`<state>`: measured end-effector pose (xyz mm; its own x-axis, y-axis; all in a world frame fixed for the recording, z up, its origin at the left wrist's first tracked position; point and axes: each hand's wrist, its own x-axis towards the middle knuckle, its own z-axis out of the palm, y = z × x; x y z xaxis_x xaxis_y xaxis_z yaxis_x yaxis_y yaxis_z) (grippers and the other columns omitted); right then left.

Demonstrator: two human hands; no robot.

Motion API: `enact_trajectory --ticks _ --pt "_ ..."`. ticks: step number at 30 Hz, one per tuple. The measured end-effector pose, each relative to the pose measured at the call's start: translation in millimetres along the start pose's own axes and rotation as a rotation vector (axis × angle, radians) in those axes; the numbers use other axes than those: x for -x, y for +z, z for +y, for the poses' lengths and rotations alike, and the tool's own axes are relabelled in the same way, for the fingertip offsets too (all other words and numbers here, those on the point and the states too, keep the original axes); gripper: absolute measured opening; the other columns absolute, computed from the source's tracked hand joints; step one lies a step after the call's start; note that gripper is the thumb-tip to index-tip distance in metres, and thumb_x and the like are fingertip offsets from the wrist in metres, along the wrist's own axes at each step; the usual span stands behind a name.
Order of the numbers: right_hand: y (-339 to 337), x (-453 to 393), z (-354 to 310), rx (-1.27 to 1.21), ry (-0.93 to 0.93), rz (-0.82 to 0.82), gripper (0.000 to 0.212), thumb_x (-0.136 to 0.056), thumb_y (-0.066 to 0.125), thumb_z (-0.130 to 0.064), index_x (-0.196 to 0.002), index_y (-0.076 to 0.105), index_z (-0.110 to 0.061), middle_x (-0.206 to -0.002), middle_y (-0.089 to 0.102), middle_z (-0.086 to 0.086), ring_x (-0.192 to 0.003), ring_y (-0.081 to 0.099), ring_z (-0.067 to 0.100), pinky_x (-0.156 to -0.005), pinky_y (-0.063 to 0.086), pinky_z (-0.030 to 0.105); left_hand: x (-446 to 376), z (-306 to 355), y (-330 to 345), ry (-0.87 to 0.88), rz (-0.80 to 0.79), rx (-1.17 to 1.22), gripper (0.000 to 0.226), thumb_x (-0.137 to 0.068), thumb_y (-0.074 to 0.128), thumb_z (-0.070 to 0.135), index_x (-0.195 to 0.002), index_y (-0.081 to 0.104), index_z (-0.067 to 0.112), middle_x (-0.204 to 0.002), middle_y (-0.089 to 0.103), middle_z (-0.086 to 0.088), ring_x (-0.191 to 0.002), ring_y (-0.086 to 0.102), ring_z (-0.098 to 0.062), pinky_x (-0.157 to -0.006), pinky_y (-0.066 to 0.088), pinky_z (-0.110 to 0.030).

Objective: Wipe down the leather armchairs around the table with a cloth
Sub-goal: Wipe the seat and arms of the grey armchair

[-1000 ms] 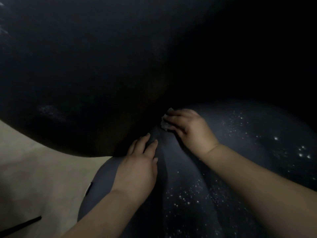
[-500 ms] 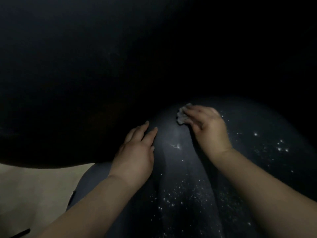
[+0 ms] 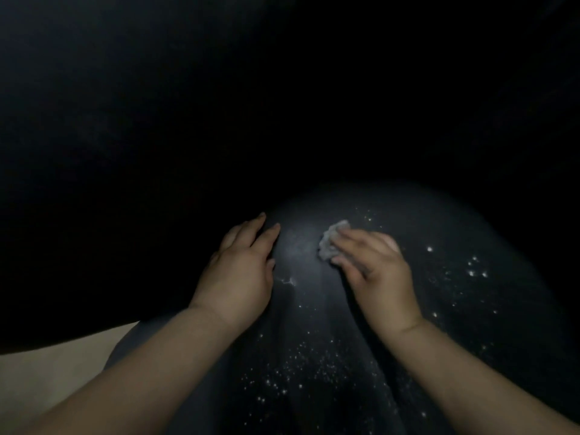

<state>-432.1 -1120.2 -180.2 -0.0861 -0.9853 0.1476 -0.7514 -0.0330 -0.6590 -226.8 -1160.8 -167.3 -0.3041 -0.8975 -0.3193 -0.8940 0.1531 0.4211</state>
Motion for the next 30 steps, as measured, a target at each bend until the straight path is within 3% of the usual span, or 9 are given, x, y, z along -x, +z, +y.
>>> enact_trajectory --ticks 3,6,9,12,15,19,23,26,30 --pt "7.8 -24.9 -1.9 -0.017 -0.121 -0.084 0.031 -0.073 0.076 -0.001 -0.103 0.073 -0.007 -0.111 0.068 0.008 -0.099 0.059 0.026 -0.092 0.043 0.025 -8.4 5.2 -0.1 0.023 -0.022 -0.013 0.056 -0.097 0.050 0.028 -0.150 0.031 0.030 -0.160 0.017 0.005 -0.145 0.015 -0.016 -0.117 0.027 -0.041" --pt "-4.9 -58.9 24.1 0.046 0.022 0.038 0.026 -0.078 0.072 0.001 -0.103 0.072 -0.004 -0.110 0.068 0.013 -0.100 0.060 0.034 -0.092 0.042 0.030 -17.8 6.4 -0.8 0.055 -0.026 -0.044 0.055 -0.097 0.049 0.030 -0.149 0.033 0.030 -0.161 0.017 0.004 -0.146 0.015 -0.019 -0.118 0.022 -0.038" --pt "-18.8 -32.5 35.3 0.061 0.113 0.092 0.028 -0.077 0.073 -0.001 -0.105 0.072 -0.008 -0.110 0.068 0.007 -0.099 0.059 0.029 -0.093 0.038 0.022 -26.6 10.3 -1.9 0.067 -0.036 -0.061 0.054 -0.096 0.051 0.033 -0.148 0.035 0.030 -0.160 0.019 0.002 -0.146 0.016 -0.021 -0.118 0.023 -0.041" --pt "-10.2 -2.4 19.4 0.005 -0.001 -0.002 0.030 -0.073 0.077 -0.003 -0.101 0.073 -0.011 -0.108 0.068 0.003 -0.096 0.059 0.023 -0.092 0.041 0.019 -32.9 19.6 0.4 0.066 -0.051 -0.090 0.055 -0.096 0.051 0.038 -0.148 0.034 0.032 -0.161 0.018 0.001 -0.146 0.016 -0.023 -0.117 0.025 -0.043" --pt "-12.2 -31.3 27.7 -0.002 -0.068 -0.085 0.028 -0.076 0.075 -0.003 -0.103 0.073 -0.007 -0.108 0.069 0.007 -0.099 0.061 0.027 -0.094 0.039 0.019 -36.8 29.4 4.9 0.055 -0.069 -0.109 0.058 -0.095 0.050 0.043 -0.149 0.031 0.034 -0.161 0.016 0.001 -0.146 0.014 -0.024 -0.117 0.025 -0.044" --pt "-29.1 -48.0 50.3 -0.009 0.178 0.086 0.025 -0.079 0.071 -0.001 -0.103 0.072 -0.005 -0.110 0.068 0.009 -0.104 0.059 0.030 -0.097 0.043 0.031 -40.5 33.6 5.0 0.059 -0.076 -0.147 0.060 -0.094 0.050 0.045 -0.150 0.031 0.033 -0.161 0.016 -0.001 -0.146 0.015 -0.025 -0.116 0.025 -0.044" --pt "-20.4 8.8 24.9 -0.038 0.083 0.005 0.030 -0.076 0.075 -0.004 -0.104 0.073 -0.017 -0.109 0.065 -0.008 -0.101 0.055 0.013 -0.096 0.033 0.009 -41.9 43.0 5.2 0.074 -0.082 -0.176 0.062 -0.093 0.052 0.045 -0.150 0.030 0.032 -0.161 0.016 -0.001 -0.145 0.015 -0.025 -0.117 0.023 -0.043" --pt "-23.4 -2.2 33.1 -0.059 -0.007 -0.064 0.028 -0.076 0.074 -0.003 -0.103 0.073 -0.012 -0.110 0.067 0.001 -0.101 0.056 0.017 -0.095 0.035 0.012 -43.7 55.9 10.3 0.133 -0.084 -0.205 0.062 -0.093 0.053 0.044 -0.150 0.031 0.031 -0.161 0.017 -0.002 -0.145 0.016 -0.025 -0.118 0.021 -0.043" --pt "-47.5 -17.2 67.3 0.022 0.218 0.140 0.025 -0.078 0.072 -0.001 -0.102 0.073 -0.007 -0.109 0.068 0.007 -0.099 0.058 0.028 -0.092 0.038 0.020 -47.0 69.1 14.6 0.169 -0.068 -0.209 0.063 -0.092 0.053 0.046 -0.150 0.032 0.031 -0.160 0.018 -0.001 -0.145 0.017 -0.025 -0.117 0.021 -0.043"
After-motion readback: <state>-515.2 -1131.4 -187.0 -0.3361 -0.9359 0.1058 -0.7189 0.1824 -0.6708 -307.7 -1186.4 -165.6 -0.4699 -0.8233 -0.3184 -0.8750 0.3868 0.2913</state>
